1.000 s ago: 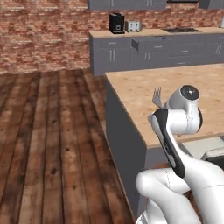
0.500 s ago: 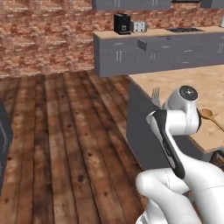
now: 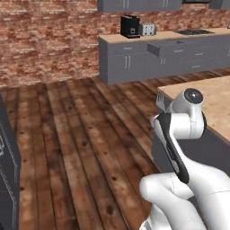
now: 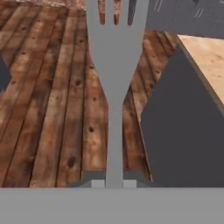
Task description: Pick up the metallic utensils from the counter and place them in the open drawer. Make sure not to pick up any wooden utensils.
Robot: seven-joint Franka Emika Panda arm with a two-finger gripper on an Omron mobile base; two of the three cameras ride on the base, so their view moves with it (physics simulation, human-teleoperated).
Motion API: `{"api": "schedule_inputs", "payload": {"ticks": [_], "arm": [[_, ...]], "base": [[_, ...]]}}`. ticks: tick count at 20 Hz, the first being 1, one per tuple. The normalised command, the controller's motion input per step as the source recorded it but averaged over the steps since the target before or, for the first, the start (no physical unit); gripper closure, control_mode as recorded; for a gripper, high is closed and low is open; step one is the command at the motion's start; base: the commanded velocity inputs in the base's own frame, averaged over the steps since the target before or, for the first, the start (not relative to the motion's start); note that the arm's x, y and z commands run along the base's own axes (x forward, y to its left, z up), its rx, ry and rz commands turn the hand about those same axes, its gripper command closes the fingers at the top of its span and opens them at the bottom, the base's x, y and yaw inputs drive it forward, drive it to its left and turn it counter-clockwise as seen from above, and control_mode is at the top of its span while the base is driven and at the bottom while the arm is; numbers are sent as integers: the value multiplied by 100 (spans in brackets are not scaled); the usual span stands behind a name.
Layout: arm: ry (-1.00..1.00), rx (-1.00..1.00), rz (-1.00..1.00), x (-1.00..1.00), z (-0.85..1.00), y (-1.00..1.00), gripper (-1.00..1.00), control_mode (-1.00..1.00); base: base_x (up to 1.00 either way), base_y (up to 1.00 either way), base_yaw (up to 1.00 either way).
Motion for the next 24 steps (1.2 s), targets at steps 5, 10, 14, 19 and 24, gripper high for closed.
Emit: {"api": "schedule_inputs", "payload": {"ticks": [5, 10, 14, 19, 24], "arm": [[0, 0, 0, 0, 0, 0, 100, 100], [0, 0, 0, 0, 0, 0, 100, 100], [0, 0, 0, 0, 0, 0, 100, 100], [0, 0, 0, 0, 0, 0, 100, 100], [0, 0, 0, 0, 0, 0, 100, 100]], "base": [[100, 19, -20], [100, 14, -22], [100, 33, -29], [100, 45, -41], [100, 55, -51]]}}
